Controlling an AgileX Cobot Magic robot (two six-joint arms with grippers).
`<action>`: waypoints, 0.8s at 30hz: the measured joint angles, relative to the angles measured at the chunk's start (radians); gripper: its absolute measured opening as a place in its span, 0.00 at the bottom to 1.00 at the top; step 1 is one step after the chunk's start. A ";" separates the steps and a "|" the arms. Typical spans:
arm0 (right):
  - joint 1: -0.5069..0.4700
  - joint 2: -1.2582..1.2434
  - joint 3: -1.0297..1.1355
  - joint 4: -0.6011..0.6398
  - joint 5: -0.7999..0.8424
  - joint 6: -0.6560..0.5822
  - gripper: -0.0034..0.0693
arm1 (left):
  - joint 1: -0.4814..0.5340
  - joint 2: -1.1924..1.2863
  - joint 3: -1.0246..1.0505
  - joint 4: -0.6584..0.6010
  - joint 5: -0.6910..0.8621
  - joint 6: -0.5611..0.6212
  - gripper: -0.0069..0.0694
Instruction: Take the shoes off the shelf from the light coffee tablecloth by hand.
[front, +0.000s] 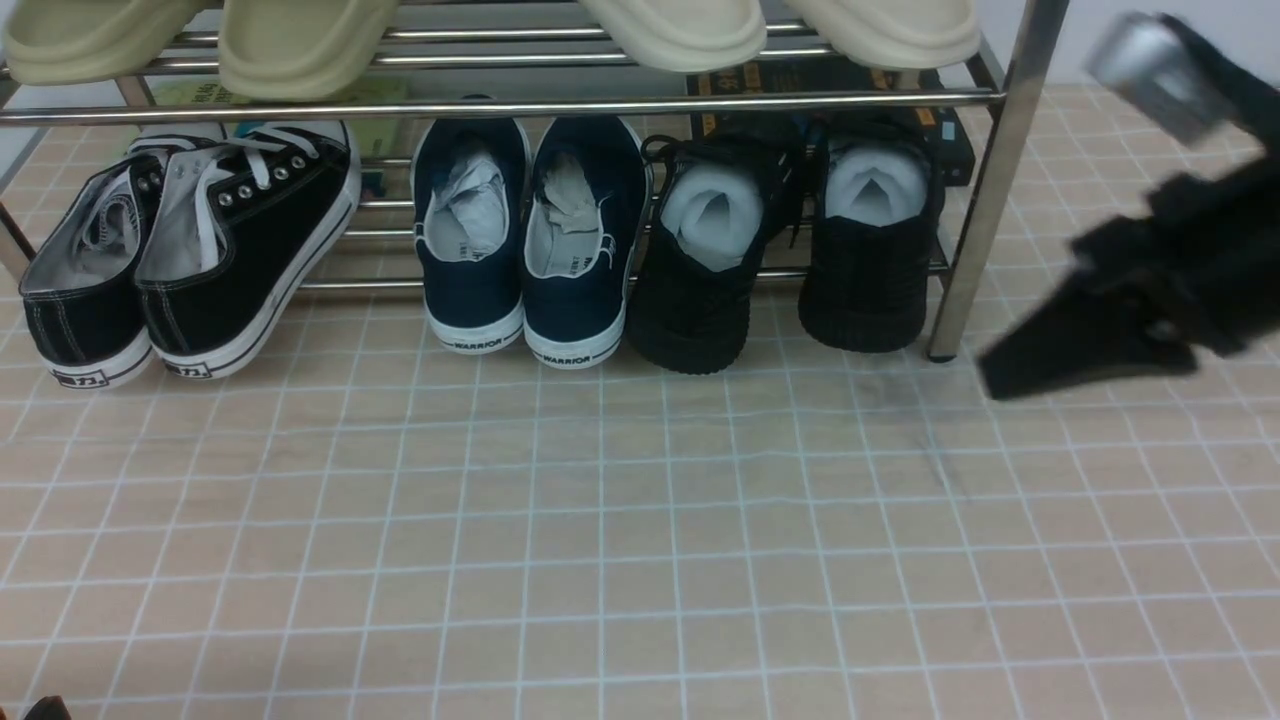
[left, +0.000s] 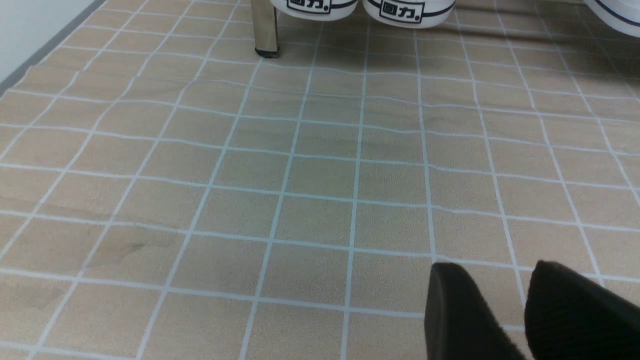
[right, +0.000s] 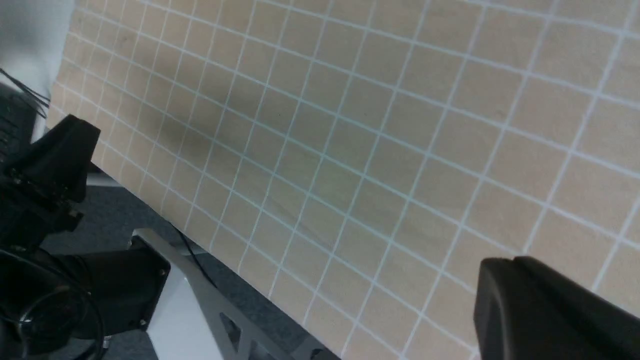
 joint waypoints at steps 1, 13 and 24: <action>0.008 0.004 -0.014 -0.011 -0.002 0.004 0.05 | 0.000 0.000 0.000 0.000 0.000 0.000 0.41; 0.313 0.408 -0.508 -0.502 0.060 0.455 0.10 | 0.000 0.000 0.000 0.000 0.000 0.000 0.41; 0.355 0.663 -0.868 -0.546 0.039 0.597 0.41 | 0.000 0.000 0.000 0.000 0.000 0.000 0.41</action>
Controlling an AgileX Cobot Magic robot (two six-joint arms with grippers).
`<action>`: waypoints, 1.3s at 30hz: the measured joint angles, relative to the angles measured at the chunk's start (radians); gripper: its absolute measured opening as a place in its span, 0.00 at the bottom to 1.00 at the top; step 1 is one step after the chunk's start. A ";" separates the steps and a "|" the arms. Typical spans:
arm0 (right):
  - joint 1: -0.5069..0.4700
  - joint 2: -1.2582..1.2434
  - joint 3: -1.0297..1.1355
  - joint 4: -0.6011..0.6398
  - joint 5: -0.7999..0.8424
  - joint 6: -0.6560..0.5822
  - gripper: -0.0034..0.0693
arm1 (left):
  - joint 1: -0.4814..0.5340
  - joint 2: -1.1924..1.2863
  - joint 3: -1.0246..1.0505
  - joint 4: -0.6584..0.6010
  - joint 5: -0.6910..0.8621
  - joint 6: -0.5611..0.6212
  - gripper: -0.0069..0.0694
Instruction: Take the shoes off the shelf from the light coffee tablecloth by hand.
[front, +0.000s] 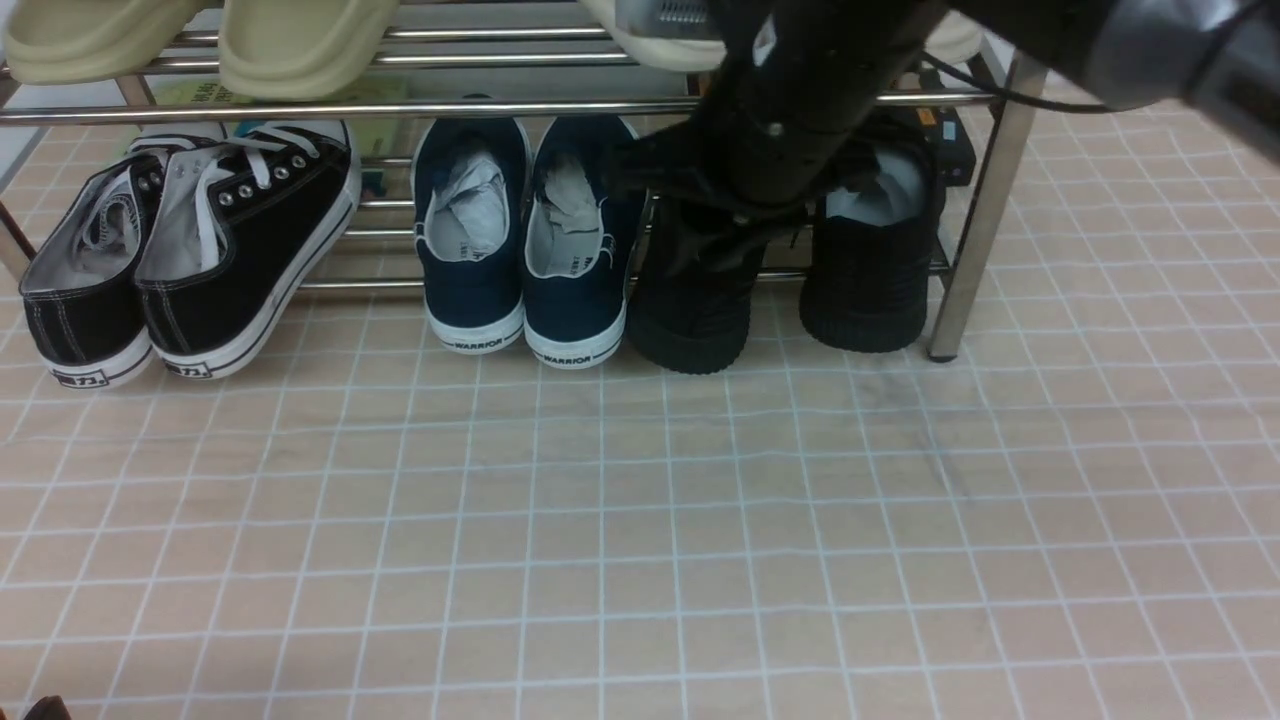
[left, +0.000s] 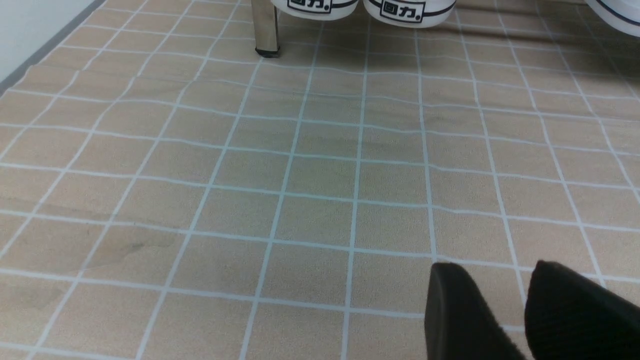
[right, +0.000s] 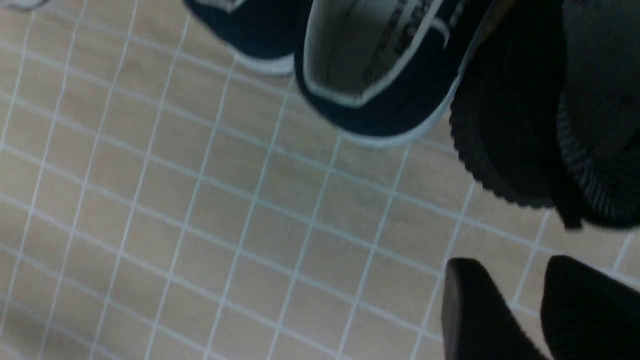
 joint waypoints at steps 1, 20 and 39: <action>0.000 0.025 -0.021 -0.008 -0.005 0.015 0.44 | 0.000 0.000 0.000 0.000 0.000 0.000 0.41; -0.001 0.162 -0.102 -0.210 -0.188 0.096 0.60 | 0.000 0.000 0.000 0.000 0.000 0.000 0.41; -0.001 0.184 -0.103 -0.191 -0.081 0.039 0.05 | 0.000 0.000 0.000 0.000 0.000 0.000 0.41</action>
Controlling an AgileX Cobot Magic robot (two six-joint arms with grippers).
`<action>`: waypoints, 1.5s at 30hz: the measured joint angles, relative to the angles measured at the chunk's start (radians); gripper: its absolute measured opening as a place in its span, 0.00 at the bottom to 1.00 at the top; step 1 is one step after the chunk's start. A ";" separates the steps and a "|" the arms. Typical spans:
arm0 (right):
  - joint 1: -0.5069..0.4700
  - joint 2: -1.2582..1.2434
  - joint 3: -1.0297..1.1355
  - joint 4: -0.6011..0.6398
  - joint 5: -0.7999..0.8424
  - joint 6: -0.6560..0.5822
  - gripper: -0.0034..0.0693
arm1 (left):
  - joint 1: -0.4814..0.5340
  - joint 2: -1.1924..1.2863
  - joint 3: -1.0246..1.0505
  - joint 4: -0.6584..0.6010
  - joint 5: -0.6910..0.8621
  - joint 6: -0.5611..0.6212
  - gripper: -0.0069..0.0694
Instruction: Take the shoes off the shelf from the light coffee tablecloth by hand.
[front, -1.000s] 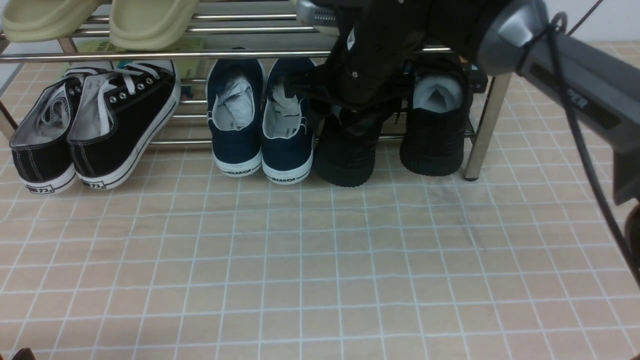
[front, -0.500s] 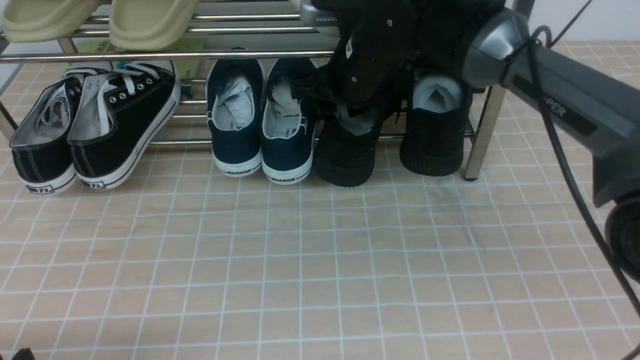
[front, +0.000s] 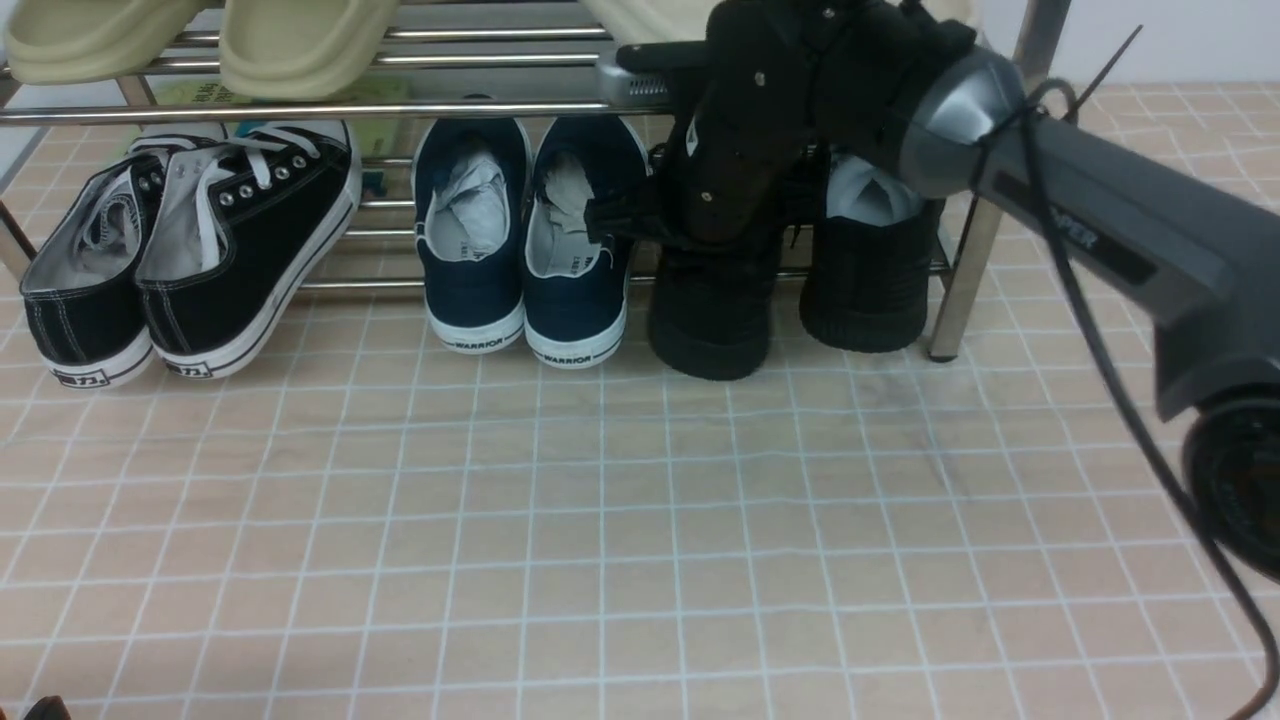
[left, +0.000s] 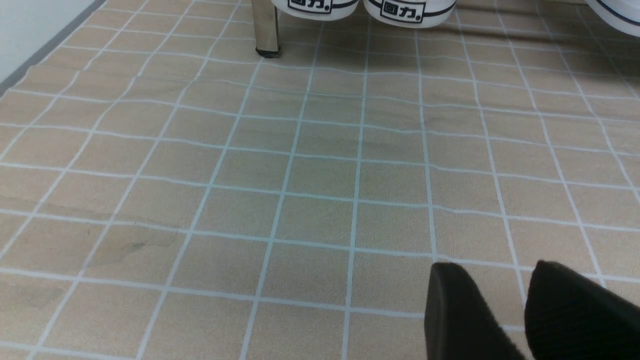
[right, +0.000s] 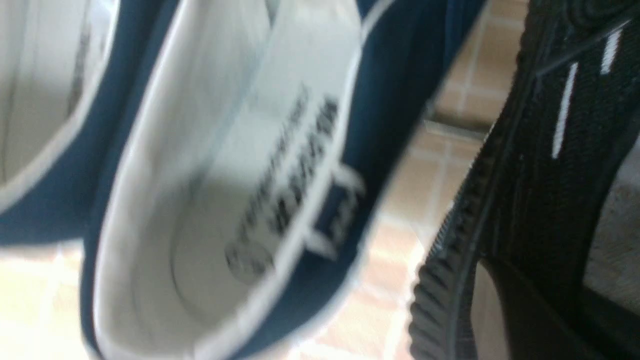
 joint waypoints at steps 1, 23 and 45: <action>0.000 -0.017 0.000 0.014 0.028 -0.017 0.05 | 0.000 0.000 0.000 0.000 0.000 0.000 0.41; 0.136 -0.343 0.037 0.178 0.158 -0.187 0.06 | 0.000 0.000 0.000 0.000 0.000 0.000 0.41; 0.366 -0.666 0.602 0.118 0.158 -0.114 0.06 | 0.000 0.000 0.000 0.000 0.000 0.000 0.41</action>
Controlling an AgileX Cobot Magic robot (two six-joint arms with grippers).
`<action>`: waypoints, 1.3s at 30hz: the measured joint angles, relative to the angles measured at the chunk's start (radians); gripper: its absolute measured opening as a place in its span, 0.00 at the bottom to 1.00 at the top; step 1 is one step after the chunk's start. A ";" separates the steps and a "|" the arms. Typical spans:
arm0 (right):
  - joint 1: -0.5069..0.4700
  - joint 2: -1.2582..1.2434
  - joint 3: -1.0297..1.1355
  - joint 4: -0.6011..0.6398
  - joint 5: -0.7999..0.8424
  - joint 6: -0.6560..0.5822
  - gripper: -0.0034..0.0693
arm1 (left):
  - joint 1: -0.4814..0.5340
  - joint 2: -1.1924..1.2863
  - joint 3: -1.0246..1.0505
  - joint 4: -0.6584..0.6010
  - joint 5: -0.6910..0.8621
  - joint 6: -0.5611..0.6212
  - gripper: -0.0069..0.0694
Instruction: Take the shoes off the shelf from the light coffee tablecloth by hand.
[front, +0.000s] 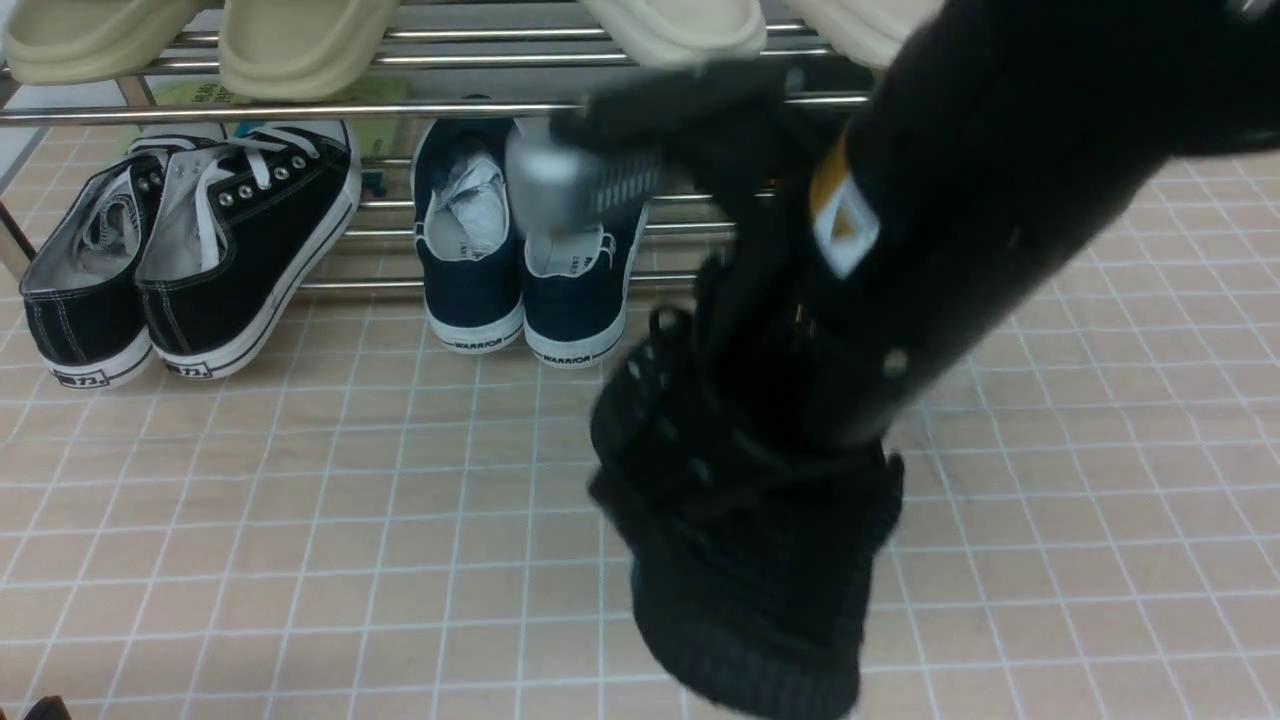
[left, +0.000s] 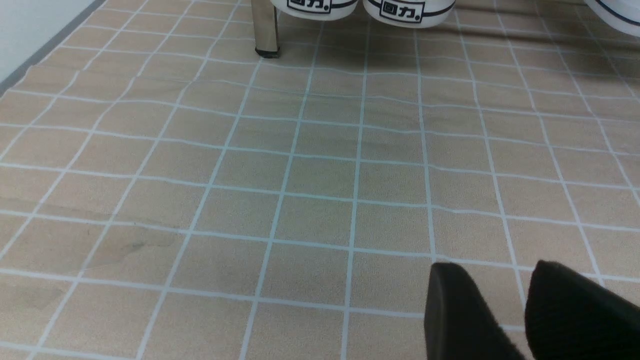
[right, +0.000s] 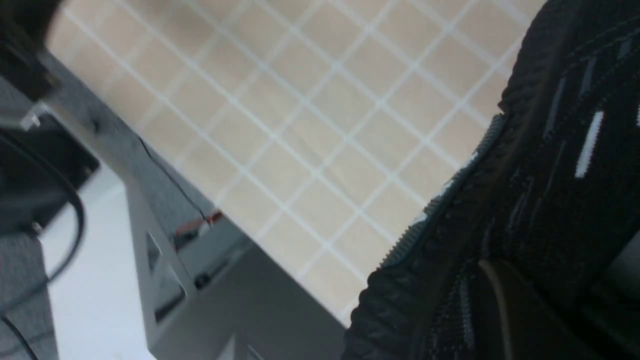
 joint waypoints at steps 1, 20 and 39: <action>0.001 0.004 0.024 -0.003 0.000 0.009 0.06 | 0.000 0.000 0.000 0.000 0.000 0.000 0.41; 0.001 0.200 0.078 -0.307 -0.100 0.173 0.07 | 0.000 0.000 0.000 0.000 0.000 0.000 0.41; 0.000 0.303 0.078 -0.349 -0.201 0.220 0.07 | 0.000 0.000 0.000 0.000 0.000 0.000 0.41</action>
